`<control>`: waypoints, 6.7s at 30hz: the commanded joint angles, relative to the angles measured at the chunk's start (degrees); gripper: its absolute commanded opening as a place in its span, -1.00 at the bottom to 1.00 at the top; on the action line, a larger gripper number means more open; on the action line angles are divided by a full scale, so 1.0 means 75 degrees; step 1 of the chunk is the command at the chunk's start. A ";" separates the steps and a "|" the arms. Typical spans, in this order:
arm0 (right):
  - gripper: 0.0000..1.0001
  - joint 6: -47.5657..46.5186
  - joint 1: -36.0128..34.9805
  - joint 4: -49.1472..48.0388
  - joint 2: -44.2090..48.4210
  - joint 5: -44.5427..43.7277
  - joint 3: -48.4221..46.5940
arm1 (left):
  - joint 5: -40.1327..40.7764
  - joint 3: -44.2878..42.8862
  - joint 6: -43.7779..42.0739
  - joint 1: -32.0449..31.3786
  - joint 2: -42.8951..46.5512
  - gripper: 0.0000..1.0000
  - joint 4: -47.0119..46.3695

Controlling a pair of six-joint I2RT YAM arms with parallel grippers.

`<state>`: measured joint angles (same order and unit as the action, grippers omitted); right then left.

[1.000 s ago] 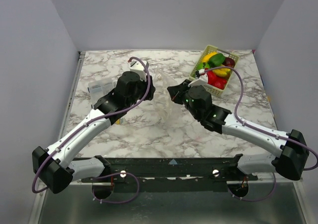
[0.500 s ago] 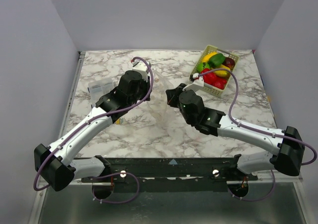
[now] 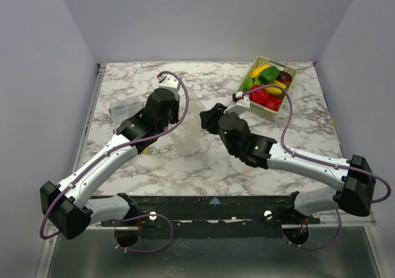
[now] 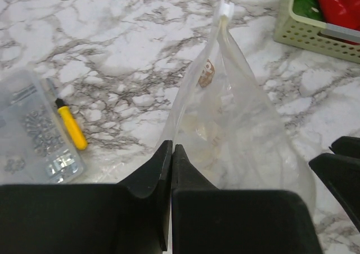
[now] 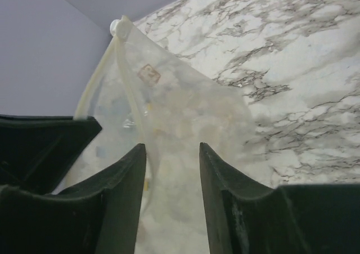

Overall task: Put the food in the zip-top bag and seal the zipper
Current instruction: Adjust the zipper food storage bag at the center of the board, then pick up the fake vegetable from the bin, then place the fake vegetable in the zipper food storage bag.

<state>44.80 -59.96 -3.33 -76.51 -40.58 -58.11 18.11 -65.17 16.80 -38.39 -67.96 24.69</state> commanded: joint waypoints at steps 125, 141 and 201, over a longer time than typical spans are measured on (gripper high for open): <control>-0.99 -0.4491 0.5974 0.2713 -0.3918 0.2642 -0.3936 | -0.4202 -0.1882 0.1984 -0.0033 -0.2371 -1.00 0.2010; -0.99 -0.2666 0.5971 0.2764 -0.2925 0.3982 -0.3457 | -0.4057 -0.1040 0.1284 -0.0020 -0.1687 -1.00 0.1275; -0.99 0.4969 0.0363 -0.1367 0.2021 0.1429 0.3352 | -0.5924 -0.0343 0.3677 0.0313 -0.0696 -1.00 0.0133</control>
<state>79.11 -55.96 -18.61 -61.19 -20.27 -33.87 -20.03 -69.49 40.77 -34.76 -75.94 27.86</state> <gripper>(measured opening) 0.594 0.012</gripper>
